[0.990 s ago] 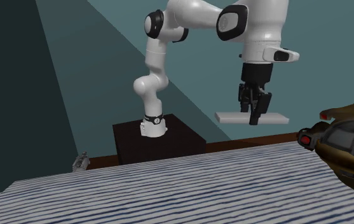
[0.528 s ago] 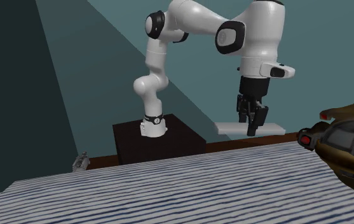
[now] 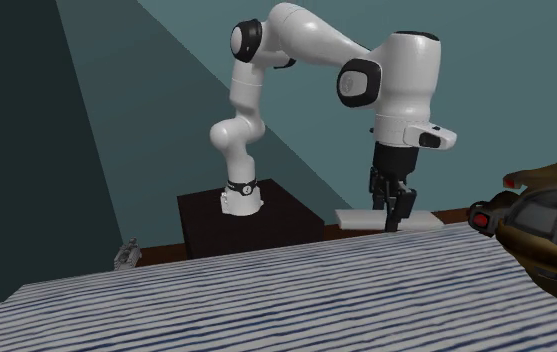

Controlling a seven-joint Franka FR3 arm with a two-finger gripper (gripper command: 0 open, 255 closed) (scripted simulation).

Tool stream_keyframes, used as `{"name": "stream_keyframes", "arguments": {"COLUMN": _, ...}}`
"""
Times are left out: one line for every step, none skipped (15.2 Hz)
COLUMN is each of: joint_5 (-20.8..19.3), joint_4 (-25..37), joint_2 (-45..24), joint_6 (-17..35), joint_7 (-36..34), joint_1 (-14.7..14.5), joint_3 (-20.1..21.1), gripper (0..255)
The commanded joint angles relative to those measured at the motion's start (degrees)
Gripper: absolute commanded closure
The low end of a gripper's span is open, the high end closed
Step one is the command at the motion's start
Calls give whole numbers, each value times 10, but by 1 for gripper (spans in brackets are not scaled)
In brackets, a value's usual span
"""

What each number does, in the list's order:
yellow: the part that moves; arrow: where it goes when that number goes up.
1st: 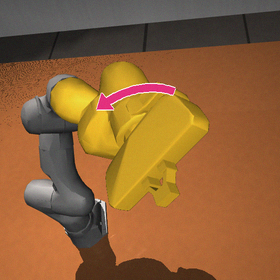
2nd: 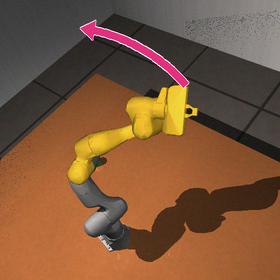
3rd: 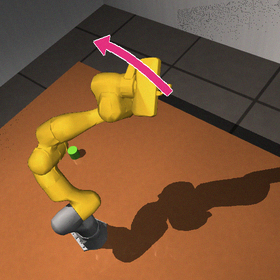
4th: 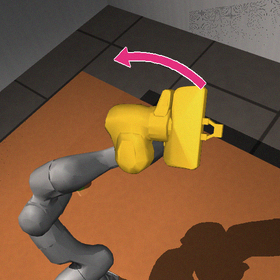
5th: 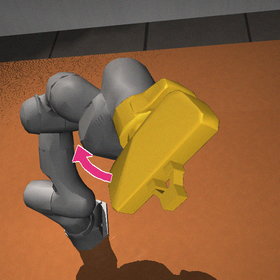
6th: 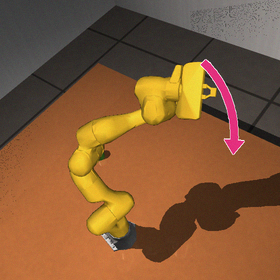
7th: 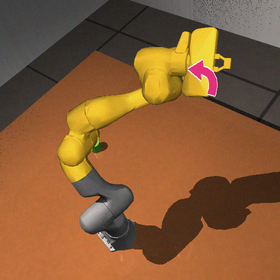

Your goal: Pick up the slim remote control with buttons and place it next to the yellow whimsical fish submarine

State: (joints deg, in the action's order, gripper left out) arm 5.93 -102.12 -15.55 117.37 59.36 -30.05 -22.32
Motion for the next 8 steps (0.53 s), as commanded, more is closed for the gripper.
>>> {"name": "stream_keyframes", "arguments": {"joint_5": 3, "joint_4": -7, "joint_2": -7, "joint_6": 14, "joint_7": 2, "joint_1": 1, "joint_3": 1, "gripper": 255}}
{"name": "stream_keyframes", "arguments": {"joint_5": 5, "joint_4": -11, "joint_2": -10, "joint_6": 21, "joint_7": 3, "joint_1": 1, "joint_3": 2, "gripper": 255}}
{"name": "stream_keyframes", "arguments": {"joint_5": 6, "joint_4": -15, "joint_2": -13, "joint_6": 27, "joint_7": 4, "joint_1": 2, "joint_3": 2, "gripper": 255}}
{"name": "stream_keyframes", "arguments": {"joint_5": 8, "joint_4": -19, "joint_2": -16, "joint_6": 34, "joint_7": 5, "joint_1": 2, "joint_3": 3, "gripper": 255}}
{"name": "stream_keyframes", "arguments": {"joint_5": 9, "joint_4": -23, "joint_2": -19, "joint_6": 41, "joint_7": 6, "joint_1": 2, "joint_3": 3, "gripper": 255}}
{"name": "stream_keyframes", "arguments": {"joint_5": 11, "joint_4": -26, "joint_2": -22, "joint_6": 47, "joint_7": 7, "joint_1": 3, "joint_3": 4, "gripper": 255}}
{"name": "stream_keyframes", "arguments": {"joint_5": 13, "joint_4": -30, "joint_2": -25, "joint_6": 54, "joint_7": 8, "joint_1": 3, "joint_3": 4, "gripper": 255}}
{"name": "stream_keyframes", "arguments": {"joint_5": 15, "joint_4": -33, "joint_2": -29, "joint_6": 60, "joint_7": 9, "joint_1": 4, "joint_3": 5, "gripper": 255}}
